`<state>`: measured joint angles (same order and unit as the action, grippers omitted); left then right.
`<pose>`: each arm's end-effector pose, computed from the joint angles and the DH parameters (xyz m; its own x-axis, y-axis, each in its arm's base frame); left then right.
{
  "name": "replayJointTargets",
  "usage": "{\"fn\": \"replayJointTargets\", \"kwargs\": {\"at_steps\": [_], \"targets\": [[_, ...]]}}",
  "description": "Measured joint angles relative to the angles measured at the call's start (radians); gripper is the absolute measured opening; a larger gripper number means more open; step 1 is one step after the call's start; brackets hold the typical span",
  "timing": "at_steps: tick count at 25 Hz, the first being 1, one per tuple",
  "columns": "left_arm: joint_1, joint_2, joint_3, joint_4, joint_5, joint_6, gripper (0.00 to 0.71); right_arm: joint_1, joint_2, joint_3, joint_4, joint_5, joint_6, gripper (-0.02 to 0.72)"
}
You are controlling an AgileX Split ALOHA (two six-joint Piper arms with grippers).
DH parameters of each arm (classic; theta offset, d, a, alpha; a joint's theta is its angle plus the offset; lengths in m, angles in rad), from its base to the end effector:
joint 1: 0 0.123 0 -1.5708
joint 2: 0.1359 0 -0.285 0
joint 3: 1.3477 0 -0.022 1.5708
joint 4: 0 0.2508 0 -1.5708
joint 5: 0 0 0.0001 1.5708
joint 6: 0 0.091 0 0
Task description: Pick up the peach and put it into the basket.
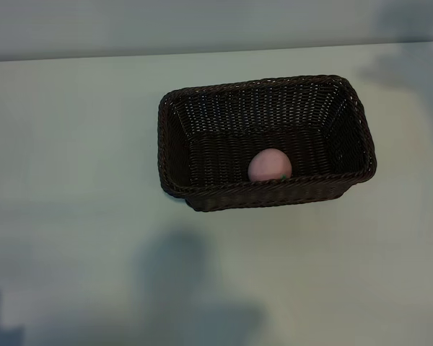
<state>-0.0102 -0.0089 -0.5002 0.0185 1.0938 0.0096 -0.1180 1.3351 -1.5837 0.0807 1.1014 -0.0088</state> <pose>-0.0076 0.0016 0.2746 -0.4771 0.0230 -0.8785 0.0044 0.9997 0.0237 0.2655 -0.0249 0.4471 -0.6851 0.1091 -0.7202 0.0849 0.9939 0.0698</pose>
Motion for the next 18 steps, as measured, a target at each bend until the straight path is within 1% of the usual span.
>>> {"fn": "replayJointTargets", "kwargs": {"at_steps": [7, 13, 18], "targets": [[0.0, 0.0, 0.0, 0.0, 0.0, 0.0, 0.592, 0.0, -0.121, 0.0, 0.001, 0.027, 0.019, 0.583], [0.0, 0.0, 0.0, 0.0, 0.0, 0.0, 0.592, 0.0, -0.197, 0.008, -0.036, 0.058, 0.036, 0.583], [0.0, 0.0, 0.0, 0.0, 0.0, 0.0, 0.592, 0.0, -0.278, 0.015, -0.054, 0.088, 0.046, 0.583]]}}
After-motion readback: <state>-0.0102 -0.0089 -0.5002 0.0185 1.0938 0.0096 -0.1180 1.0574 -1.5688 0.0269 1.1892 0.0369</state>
